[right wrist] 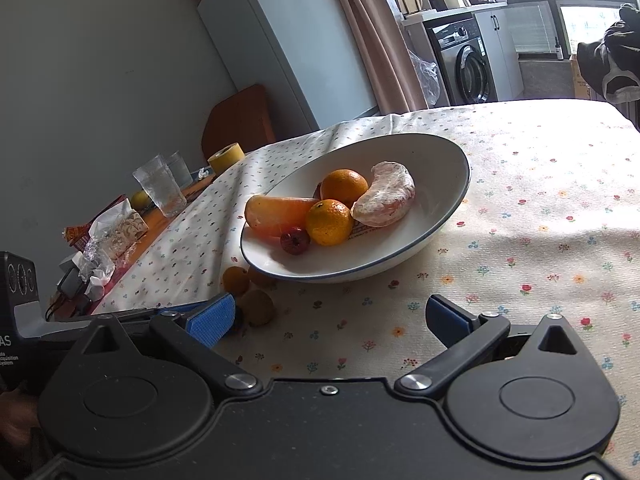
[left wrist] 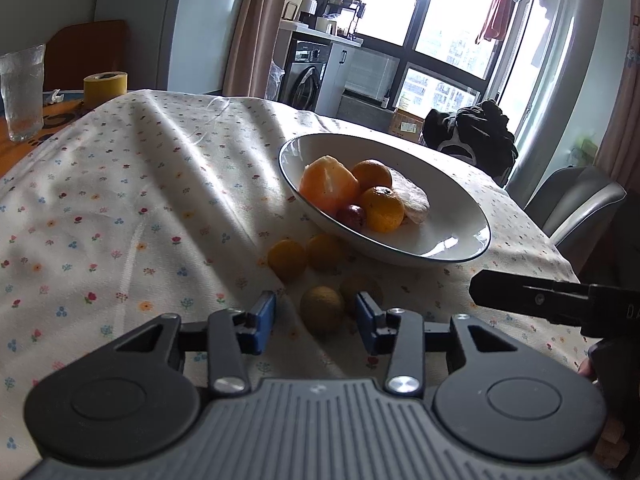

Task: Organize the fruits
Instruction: 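Move both grippers down to the small kumquats beside the bowl, then close the left gripper on a kumquat while the right gripper closes on another kumquat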

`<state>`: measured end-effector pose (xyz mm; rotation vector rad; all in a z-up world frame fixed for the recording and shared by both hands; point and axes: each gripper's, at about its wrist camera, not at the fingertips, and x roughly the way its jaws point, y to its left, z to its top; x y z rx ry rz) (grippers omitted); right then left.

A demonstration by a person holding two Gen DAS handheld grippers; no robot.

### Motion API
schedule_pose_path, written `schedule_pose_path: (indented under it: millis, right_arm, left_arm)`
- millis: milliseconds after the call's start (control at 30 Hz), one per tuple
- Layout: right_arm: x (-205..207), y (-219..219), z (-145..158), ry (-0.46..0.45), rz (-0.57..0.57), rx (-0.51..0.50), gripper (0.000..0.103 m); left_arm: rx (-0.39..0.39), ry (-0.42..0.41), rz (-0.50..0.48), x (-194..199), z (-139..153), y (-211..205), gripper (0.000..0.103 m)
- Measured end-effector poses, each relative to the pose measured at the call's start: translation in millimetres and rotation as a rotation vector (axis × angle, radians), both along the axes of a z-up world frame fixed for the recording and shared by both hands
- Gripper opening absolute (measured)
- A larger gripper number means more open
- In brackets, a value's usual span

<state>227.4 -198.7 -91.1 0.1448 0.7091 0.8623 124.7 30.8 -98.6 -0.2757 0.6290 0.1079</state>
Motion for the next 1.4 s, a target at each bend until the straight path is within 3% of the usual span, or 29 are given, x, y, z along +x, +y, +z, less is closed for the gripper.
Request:
schedule_pose_path:
  millis: [267,600,1100,1167,1400]
  right_arm:
    - [-3.1,23.0,-0.7,-0.002,0.057,-0.009,0.102]
    - [-6.5,51.8,0.7,-0.008,0.087,-0.022,0.093]
    - [-5.9,70.8,-7.2,-0.009,0.111,-0.062,0.044]
    - [-6.5,70.7,-7.9,-0.007,0.12,-0.068,0.031]
    - [-12.9,69.7,-8.4,-0.016,0.151,-0.07,0.026]
  left_arm:
    - [0.003,-0.034,-0.021,-2.3,1.5,5.7,0.025]
    - [-0.006,-0.065,-0.005,-13.5,7.4,21.7,0.023]
    - [-0.008,-0.06,-0.018,-19.2,9.7,25.7,0.023]
    - [-0.003,-0.057,-0.018,-19.3,11.0,24.9,0.023]
    - [0.016,-0.065,-0.036,-19.0,16.6,17.3,0.023]
